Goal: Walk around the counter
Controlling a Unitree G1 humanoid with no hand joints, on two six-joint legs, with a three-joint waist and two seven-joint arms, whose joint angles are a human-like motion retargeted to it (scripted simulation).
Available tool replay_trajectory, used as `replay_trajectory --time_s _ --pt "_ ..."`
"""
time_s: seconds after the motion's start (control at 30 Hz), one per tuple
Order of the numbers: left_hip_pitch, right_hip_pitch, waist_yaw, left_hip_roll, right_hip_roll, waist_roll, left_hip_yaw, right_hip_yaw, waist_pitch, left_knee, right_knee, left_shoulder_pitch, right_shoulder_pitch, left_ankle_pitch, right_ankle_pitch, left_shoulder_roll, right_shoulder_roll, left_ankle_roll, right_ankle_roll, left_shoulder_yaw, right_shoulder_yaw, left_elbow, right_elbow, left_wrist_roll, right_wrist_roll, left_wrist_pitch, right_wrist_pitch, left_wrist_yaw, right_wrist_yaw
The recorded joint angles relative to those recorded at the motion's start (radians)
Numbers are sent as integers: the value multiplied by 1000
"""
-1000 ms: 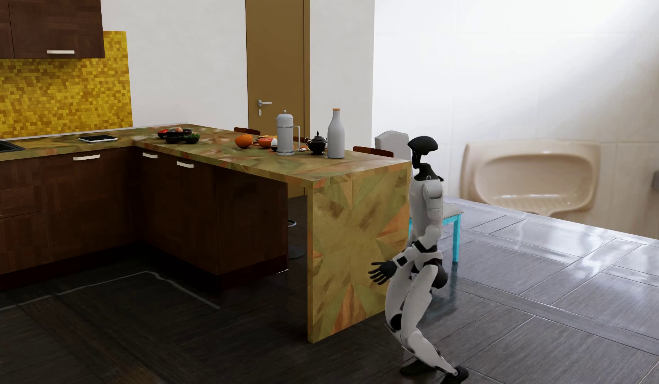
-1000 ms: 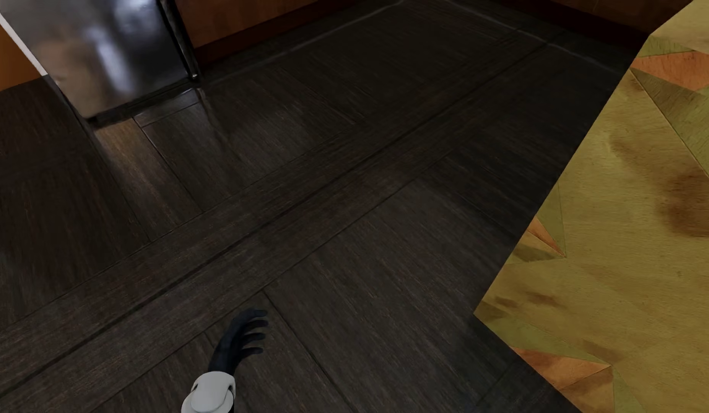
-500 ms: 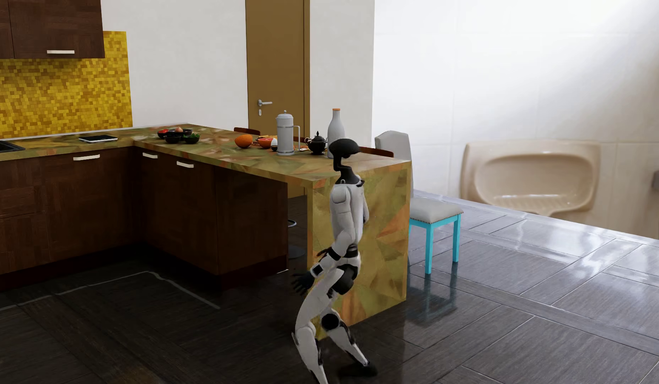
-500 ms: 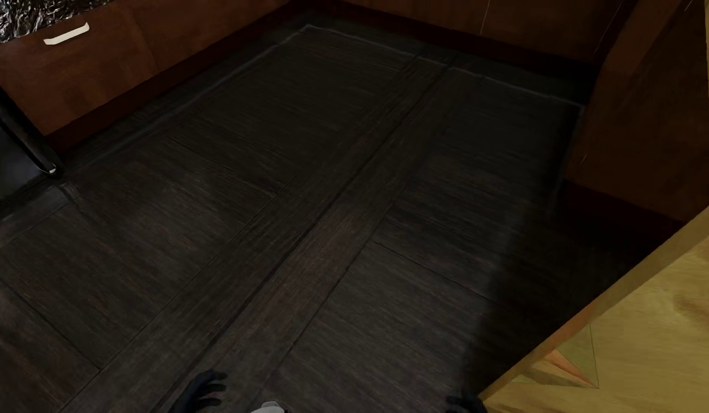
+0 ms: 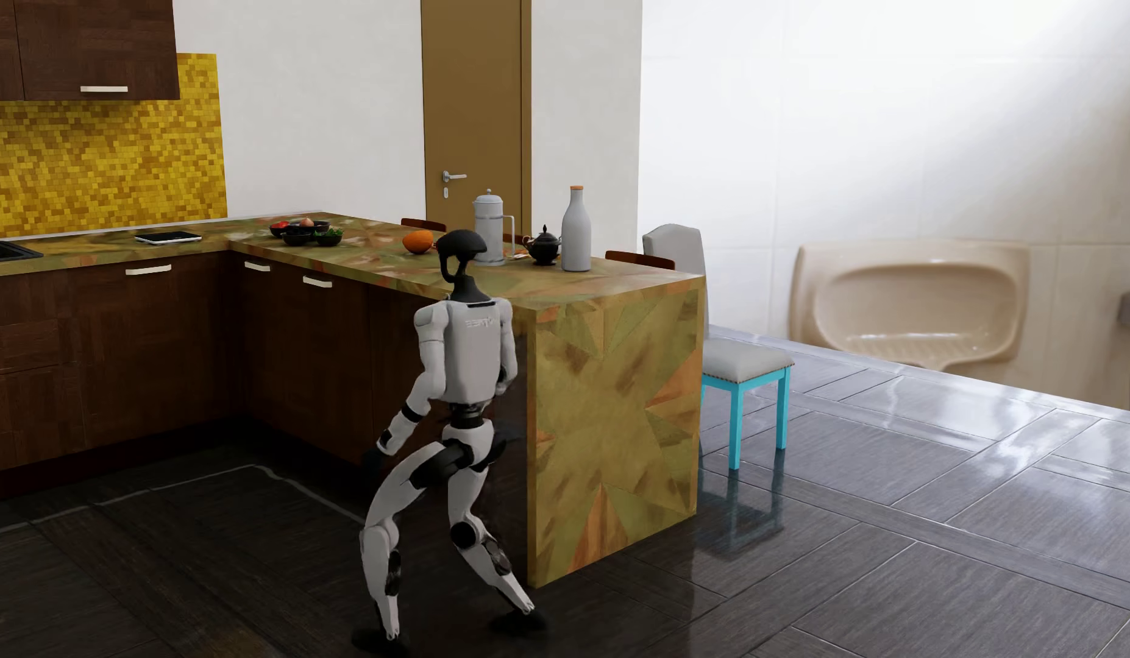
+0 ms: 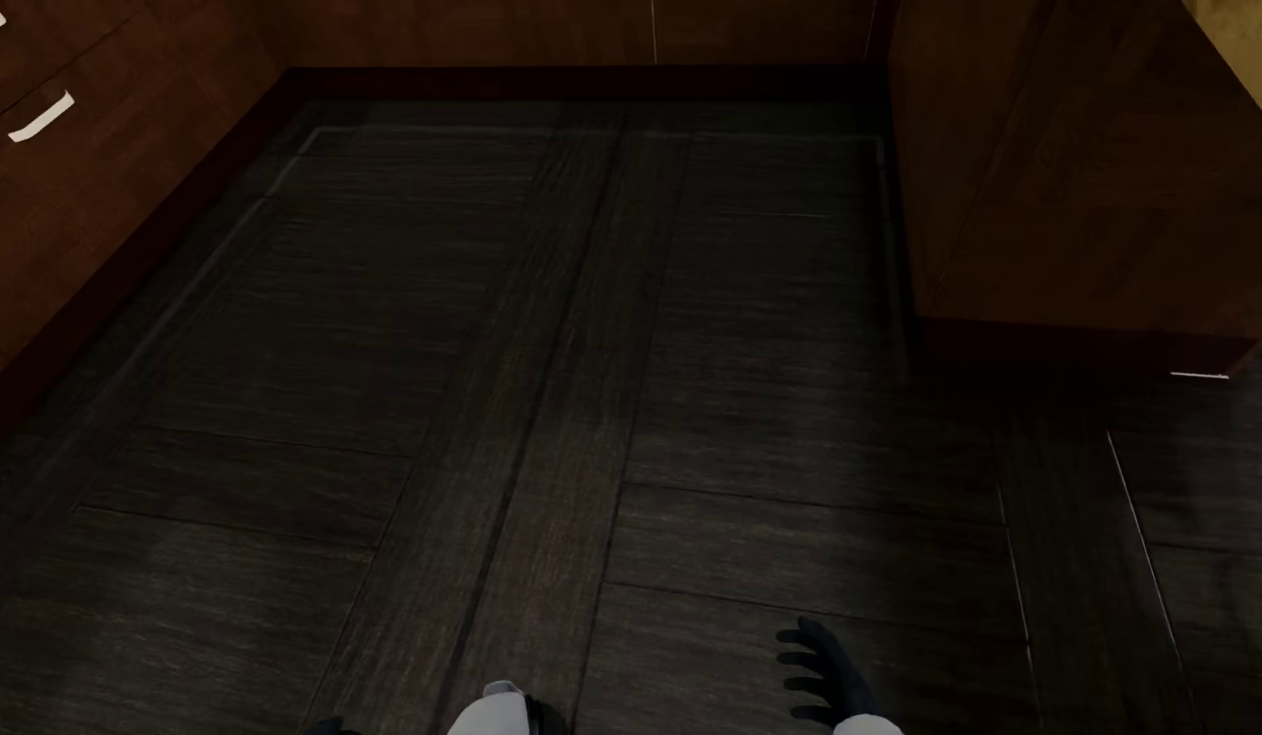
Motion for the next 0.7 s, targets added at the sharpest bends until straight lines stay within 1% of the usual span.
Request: replay_trajectory --time_s 0.03,0.07,0.1,0.13,0.17,0.2,0.23,0.27,0.3,0.33,0.37,0.4,0.43,0.47,0.5,0.53,0.57,0.6,0.63,0.67,0.7 --pt "39 -79 -47 4 -41 -54 42 -34 8 10 176 -43 -7 29 142 24 10 43 -56 -5 4 19 34 -45 -1 -50 -8 48 36" --pt "94 -147 -89 8 -80 -111 82 -80 18 8 263 -105 37 -18 231 18 -5 149 -55 -2 -3 6 42 -95 10 -86 -14 110 76" --pt "155 -195 -143 18 -108 -166 115 -114 21 9 266 -153 103 -67 201 -6 -22 217 -13 -21 -29 -23 30 -137 21 -117 -13 170 103" --pt "210 -226 -195 29 -127 -211 142 -129 -5 -6 177 -189 160 -106 118 -41 -46 159 11 -66 -52 -69 21 -158 22 -122 -2 210 105" --pt "260 -228 -214 38 -130 -247 155 -122 -28 0 44 -242 207 -160 54 -83 -56 138 33 -103 -67 -83 38 -156 21 -116 9 226 85" --pt "273 -203 -209 47 -119 -260 126 -114 -48 62 -70 -293 248 -222 39 -104 -72 117 27 -150 -43 -109 82 -135 28 -93 15 216 44" --pt "230 -154 -175 47 -96 -250 58 -107 -41 226 -71 -289 237 -166 -3 -128 -83 101 27 -140 18 -91 142 -98 52 -103 24 181 -5" --pt "172 -105 -130 21 -75 -217 -16 -97 -40 346 -93 -219 216 -93 -34 -150 -72 93 32 -114 46 -71 140 -60 83 -131 40 134 -50" --pt "136 -56 -74 1 -52 -174 -55 -78 -42 308 -126 -119 181 -111 -58 -112 -37 86 38 -93 11 -53 77 -24 117 -152 59 76 -79" --pt "130 -22 -36 6 -36 -134 -56 -62 -34 196 -114 -46 133 -186 -83 -74 14 81 41 -27 -12 -26 5 1 138 -152 61 25 -95" --pt "168 -42 -29 11 -37 -125 -31 -40 -28 146 -1 -4 76 -258 -53 -22 61 112 35 0 -2 7 -1 5 153 -132 43 -5 -87" --pt "222 -102 -49 12 -52 -134 7 -38 -28 132 150 -3 54 -298 63 13 47 123 -23 -13 34 21 38 -17 171 -79 10 -5 -34" --pt "303 -158 -87 11 -73 -152 46 -65 -22 84 223 -45 74 -323 126 11 14 120 -59 -14 17 -1 53 -54 181 -10 -8 19 41" --pt "370 -213 -129 17 -90 -165 82 -113 -17 50 201 -110 115 -336 128 -15 -1 110 -63 -26 -24 -69 11 -95 172 57 -5 54 95" --pt "375 -242 -150 31 -107 -178 103 -160 -7 150 89 -191 141 -291 93 -70 -24 86 -67 -53 6 -122 -6 -124 143 83 1 91 108" --pt "285 -182 -150 19 -102 -182 57 -156 -10 356 -25 -263 162 -91 -4 -122 -57 59 -30 -80 50 -90 68 -131 104 54 -6 115 94" --pt "197 -108 -125 -13 -78 -164 -2 -130 -8 479 -85 -276 178 51 -54 -138 -69 37 -12 -92 65 -54 128 -134 70 -2 -4 126 67" --pt "122 -37 -90 -47 -56 -143 -37 -99 0 464 -129 -223 188 7 -76 -129 -43 19 -8 -83 48 -54 123 -128 53 -59 14 128 30" --pt "43 3 -63 -54 -34 -113 -42 -78 9 367 -122 -155 177 -58 -81 -106 -37 6 -7 -67 37 -85 80 -111 39 -90 50 122 -23" --pt "-8 -2 -49 -65 -15 -81 -28 -69 23 217 -22 -103 141 -77 -37 -67 -24 -6 -21 -57 25 -88 40 -89 39 -118 86 112 -72" --pt "-12 -60 -51 -78 -8 -60 -15 -71 26 75 164 -86 123 16 78 -24 5 0 -32 -27 9 -6 -19 -67 43 -166 116 100 -106"
